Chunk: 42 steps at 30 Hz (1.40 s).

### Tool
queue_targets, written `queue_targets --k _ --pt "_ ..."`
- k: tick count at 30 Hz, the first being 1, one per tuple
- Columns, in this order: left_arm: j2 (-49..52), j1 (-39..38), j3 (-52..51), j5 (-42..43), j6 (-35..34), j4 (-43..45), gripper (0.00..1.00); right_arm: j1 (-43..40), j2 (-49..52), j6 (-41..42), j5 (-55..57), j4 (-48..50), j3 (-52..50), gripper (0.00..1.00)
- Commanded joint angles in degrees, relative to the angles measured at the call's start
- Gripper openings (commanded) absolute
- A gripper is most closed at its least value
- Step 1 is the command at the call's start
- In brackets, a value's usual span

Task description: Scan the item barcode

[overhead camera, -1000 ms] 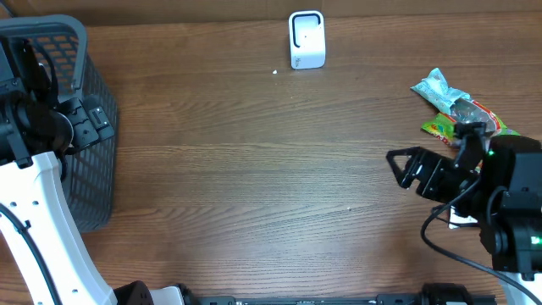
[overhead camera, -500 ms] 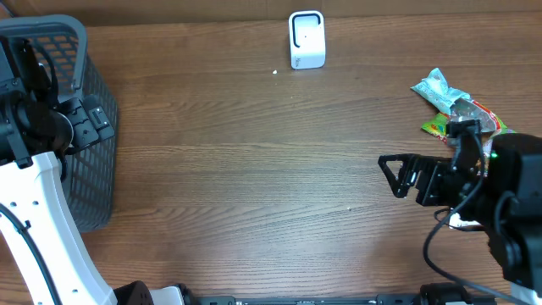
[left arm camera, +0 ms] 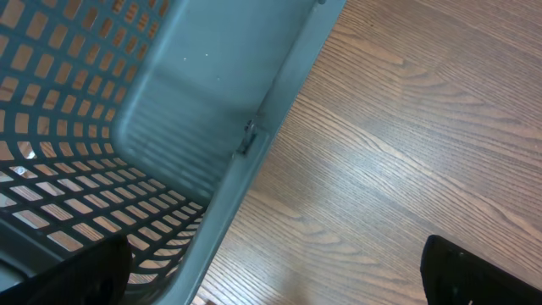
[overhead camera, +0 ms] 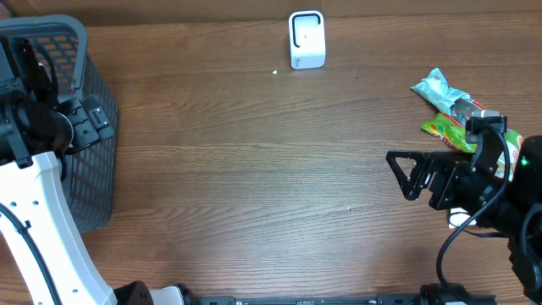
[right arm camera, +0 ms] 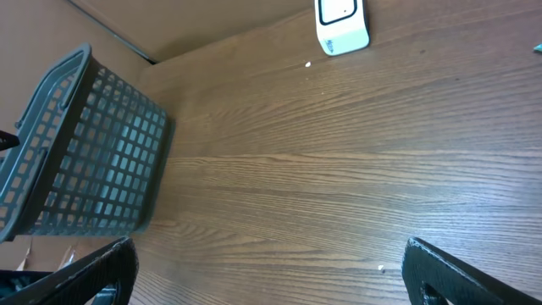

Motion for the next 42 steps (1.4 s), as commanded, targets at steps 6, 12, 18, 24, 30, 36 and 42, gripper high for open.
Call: queue_targets --k 6,12,18,24,30,36,42 --pt "-0.02 0.28 0.02 0.26 0.87 0.09 1.0 0.31 -0.28 -0.28 11.89 0.0 1.01 1.0" --pt "-0.02 0.28 0.02 0.26 0.9 0.09 1.0 0.37 -2.67 -9.33 20.11 8.85 -2.23 1.0" --pt "-0.02 0.28 0.02 0.26 0.9 0.07 1.0 0.35 -14.56 -21.77 20.17 24.3 -17.92 1.0" --pt "-0.02 0.28 0.02 0.26 0.87 0.09 1.0 0.37 -27.8 -24.39 22.69 43.36 -40.5 1.0" --pt "-0.02 0.28 0.02 0.26 0.87 0.09 1.0 0.9 -39.28 -24.09 21.29 61.29 -61.75 1.0" --pt "-0.02 0.28 0.02 0.26 0.9 0.09 1.0 1.03 -45.77 -24.09 21.16 67.43 -71.93 1.0" --pt "-0.02 0.28 0.02 0.26 0.9 0.09 1.0 1.03 -47.63 -24.09 21.14 67.98 -75.93 1.0"
